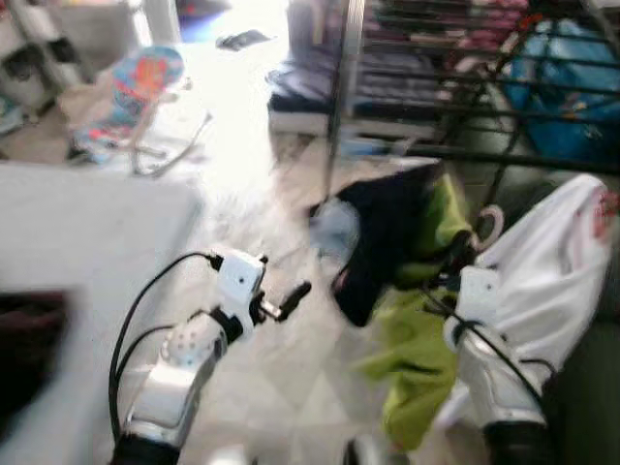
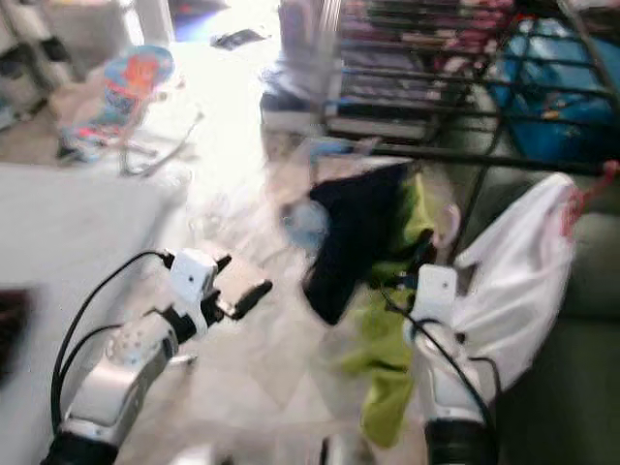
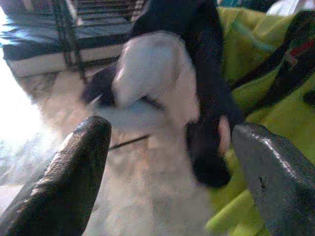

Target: Hang hanger

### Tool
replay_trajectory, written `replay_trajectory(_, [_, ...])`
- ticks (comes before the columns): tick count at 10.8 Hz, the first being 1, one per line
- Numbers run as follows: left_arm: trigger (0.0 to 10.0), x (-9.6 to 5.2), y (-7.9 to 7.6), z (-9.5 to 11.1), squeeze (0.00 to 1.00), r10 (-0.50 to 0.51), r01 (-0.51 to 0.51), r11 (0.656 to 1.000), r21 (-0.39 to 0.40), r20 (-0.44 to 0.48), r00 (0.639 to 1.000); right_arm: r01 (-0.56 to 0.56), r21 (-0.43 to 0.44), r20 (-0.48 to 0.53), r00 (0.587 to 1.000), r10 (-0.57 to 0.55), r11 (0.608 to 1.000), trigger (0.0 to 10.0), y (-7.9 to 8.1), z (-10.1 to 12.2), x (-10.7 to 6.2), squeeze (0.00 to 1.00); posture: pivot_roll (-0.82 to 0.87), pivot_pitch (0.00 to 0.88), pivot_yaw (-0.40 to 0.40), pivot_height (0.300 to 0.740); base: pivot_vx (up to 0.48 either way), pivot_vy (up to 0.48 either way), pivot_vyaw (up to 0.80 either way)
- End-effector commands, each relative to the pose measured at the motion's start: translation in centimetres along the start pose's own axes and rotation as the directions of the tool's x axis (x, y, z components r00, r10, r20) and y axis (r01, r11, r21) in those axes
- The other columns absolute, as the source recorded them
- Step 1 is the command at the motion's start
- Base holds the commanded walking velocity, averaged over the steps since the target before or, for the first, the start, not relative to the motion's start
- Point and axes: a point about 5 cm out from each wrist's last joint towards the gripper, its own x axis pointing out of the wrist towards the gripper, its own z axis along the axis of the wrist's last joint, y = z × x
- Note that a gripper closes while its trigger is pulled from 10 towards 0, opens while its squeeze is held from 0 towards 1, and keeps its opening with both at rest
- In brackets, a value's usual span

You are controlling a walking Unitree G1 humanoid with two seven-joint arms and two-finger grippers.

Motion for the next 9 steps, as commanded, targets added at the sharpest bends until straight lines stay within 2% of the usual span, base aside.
replay_trajectory(1, [10.0,0.1,-0.3,0.6,0.00,-0.020,0.020,1.000,-0.002,0.027,0.999,0.034,-0.007,0.082,0.996,-0.034,0.999,10.0,-0.5,1.9,0.2,0.00,-0.06,0.062,-0.023,0.740,0.000,0.000,0.00])
replay_trajectory(2, [10.0,0.0,-0.3,0.5,0.00,-0.017,0.017,1.000,0.002,0.020,1.000,0.047,-0.053,0.131,0.991,-0.040,0.997,10.0,-0.7,2.6,0.3,0.00,-0.05,0.064,-0.025,0.740,0.000,0.000,0.00])
replay_trajectory(4, [10.0,0.0,-0.4,0.5,0.00,-0.015,0.015,1.000,0.000,0.017,1.000,0.052,-0.073,0.156,0.987,-0.040,0.996,10.0,-0.9,3.3,0.6,0.00,-0.05,0.067,-0.025,0.740,0.000,0.000,0.00])
replay_trajectory(5, [10.0,0.0,-0.5,0.4,0.00,-0.014,0.014,1.000,-0.003,0.014,1.000,0.047,-0.119,0.201,0.979,-0.023,0.992,10.0,-1.2,4.7,1.0,0.00,-0.06,0.068,-0.025,0.740,0.000,0.000,0.00])
replay_trajectory(8, [10.0,0.0,-0.5,0.4,0.00,-0.015,0.015,1.000,-0.002,0.008,1.000,0.031,-0.084,0.202,0.979,-0.013,0.996,10.0,-1.6,6.8,2.5,0.00,-0.06,0.068,-0.025,0.740,0.000,0.000,0.00])
replay_trajectory(9, [10.0,0.0,-0.6,0.3,0.00,-0.017,0.017,1.000,-0.002,0.005,1.000,-0.005,-0.098,0.171,0.985,0.021,0.995,10.0,-1.0,7.4,3.4,0.00,-0.06,0.068,-0.025,0.740,0.000,0.000,0.00])
